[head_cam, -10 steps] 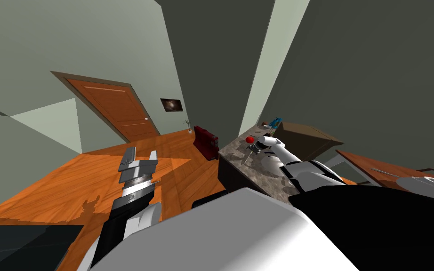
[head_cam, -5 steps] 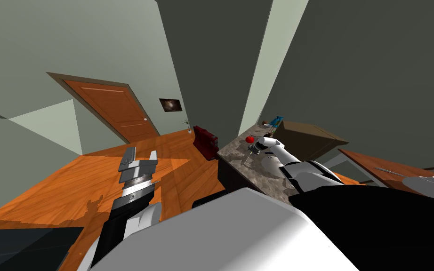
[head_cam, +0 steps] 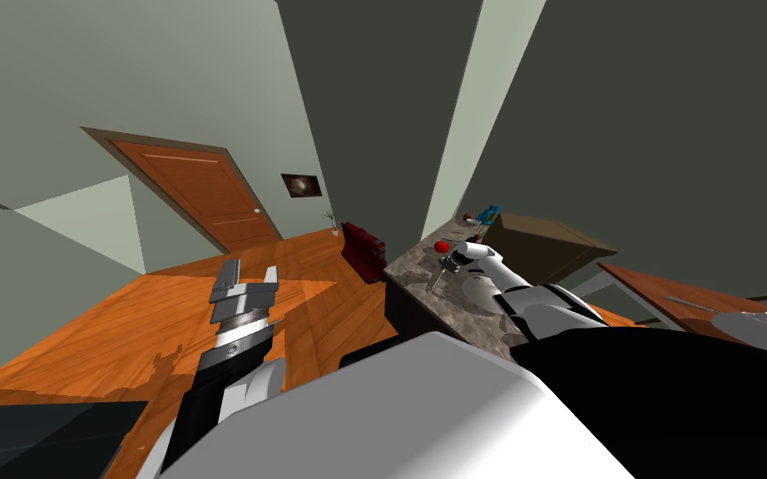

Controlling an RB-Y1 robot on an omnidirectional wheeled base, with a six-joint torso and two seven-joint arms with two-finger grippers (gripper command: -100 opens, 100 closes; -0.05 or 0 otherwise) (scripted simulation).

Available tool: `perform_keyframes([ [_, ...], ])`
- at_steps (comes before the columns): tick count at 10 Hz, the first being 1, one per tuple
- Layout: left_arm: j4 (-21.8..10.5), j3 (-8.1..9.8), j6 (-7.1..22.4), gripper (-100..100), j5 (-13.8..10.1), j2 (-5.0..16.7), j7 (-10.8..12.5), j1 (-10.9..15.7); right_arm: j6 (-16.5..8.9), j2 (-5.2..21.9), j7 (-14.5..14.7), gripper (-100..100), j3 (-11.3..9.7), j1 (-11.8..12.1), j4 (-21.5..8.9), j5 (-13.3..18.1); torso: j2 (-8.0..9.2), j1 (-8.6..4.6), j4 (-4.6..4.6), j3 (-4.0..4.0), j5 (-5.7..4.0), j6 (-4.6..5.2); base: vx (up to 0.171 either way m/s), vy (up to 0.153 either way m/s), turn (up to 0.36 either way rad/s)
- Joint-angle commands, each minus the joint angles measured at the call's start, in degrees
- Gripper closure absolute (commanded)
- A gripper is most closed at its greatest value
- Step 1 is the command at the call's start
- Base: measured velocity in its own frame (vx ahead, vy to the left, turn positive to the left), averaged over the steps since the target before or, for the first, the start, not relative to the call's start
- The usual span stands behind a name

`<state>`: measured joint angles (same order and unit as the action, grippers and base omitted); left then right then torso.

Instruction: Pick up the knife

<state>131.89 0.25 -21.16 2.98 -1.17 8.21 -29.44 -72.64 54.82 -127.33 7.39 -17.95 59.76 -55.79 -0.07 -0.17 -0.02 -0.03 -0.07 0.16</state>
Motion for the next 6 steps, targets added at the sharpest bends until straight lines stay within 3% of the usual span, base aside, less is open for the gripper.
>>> perform_keyframes([
  [1, 0.0, 0.0, 0.0, 0, 0.0, 0.0, 0.0, 0.0, -1.79, 1.04, -0.89, -100, -1.11, 0.72, 0.02, 0.55, 0.0, 0.0, 0.0, 0.0, 0.0, 0.0, 0.025, 0.026, 0.043],
  [6, 0.0, 0.0, 0.0, 0, 0.0, 0.0, 0.0, -0.01, -6.41, 3.76, -3.19, -100, -3.98, 2.46, 0.13, 1.99, -0.23, 0.23, -0.05, -0.13, 0.05, -0.02, 0.061, 0.053, 0.036],
])
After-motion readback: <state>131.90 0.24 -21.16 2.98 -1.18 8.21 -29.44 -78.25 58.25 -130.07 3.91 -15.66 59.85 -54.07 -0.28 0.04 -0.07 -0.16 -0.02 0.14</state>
